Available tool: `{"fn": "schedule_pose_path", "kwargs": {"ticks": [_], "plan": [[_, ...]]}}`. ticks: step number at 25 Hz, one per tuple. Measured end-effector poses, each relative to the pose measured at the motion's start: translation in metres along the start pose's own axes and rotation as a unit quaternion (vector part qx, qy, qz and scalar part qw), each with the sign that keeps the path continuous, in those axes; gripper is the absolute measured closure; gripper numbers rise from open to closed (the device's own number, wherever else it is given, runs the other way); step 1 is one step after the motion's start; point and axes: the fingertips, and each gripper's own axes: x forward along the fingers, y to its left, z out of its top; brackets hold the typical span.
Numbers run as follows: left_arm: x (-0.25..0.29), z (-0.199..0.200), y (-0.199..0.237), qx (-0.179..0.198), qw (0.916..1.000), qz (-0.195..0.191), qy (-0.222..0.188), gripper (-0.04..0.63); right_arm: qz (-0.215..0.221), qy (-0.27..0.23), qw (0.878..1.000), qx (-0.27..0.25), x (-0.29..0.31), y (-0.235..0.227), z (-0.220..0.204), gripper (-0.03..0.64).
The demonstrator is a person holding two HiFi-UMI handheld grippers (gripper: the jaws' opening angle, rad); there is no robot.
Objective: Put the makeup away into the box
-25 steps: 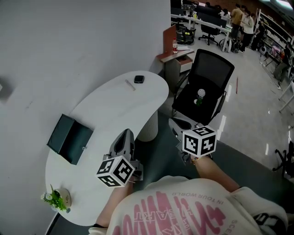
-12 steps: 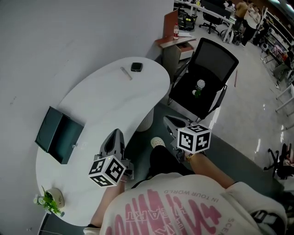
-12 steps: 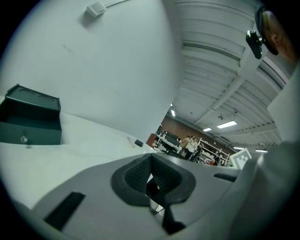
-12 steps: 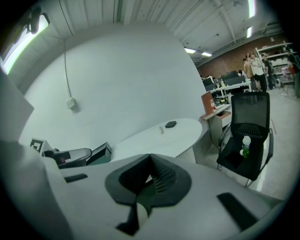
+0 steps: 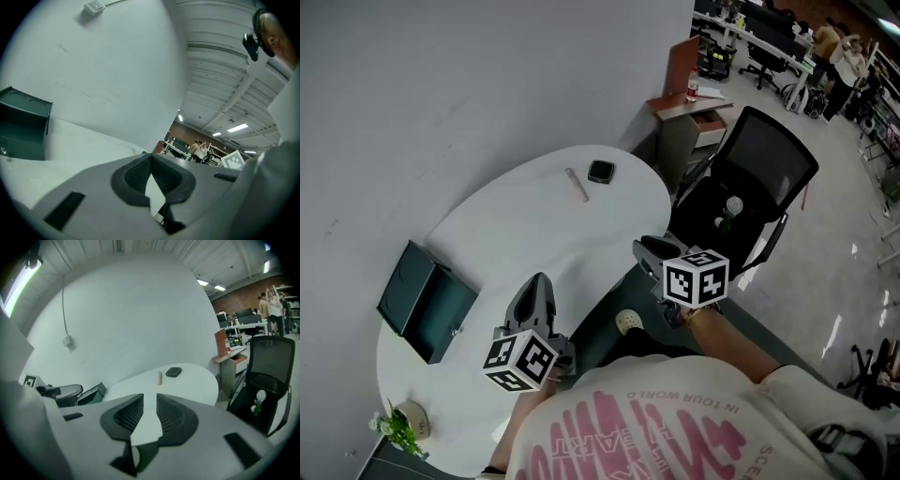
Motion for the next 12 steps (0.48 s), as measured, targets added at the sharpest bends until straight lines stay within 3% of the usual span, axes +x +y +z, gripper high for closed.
{"fn": "schedule_pose_path", "kwargs": {"ticks": [12], "plan": [[0.052, 0.046, 0.015, 0.008, 0.9962, 0.073, -0.046, 0.594, 0.033, 0.032, 0.997, -0.066, 0.075, -0.053, 0.063, 0.382]]}}
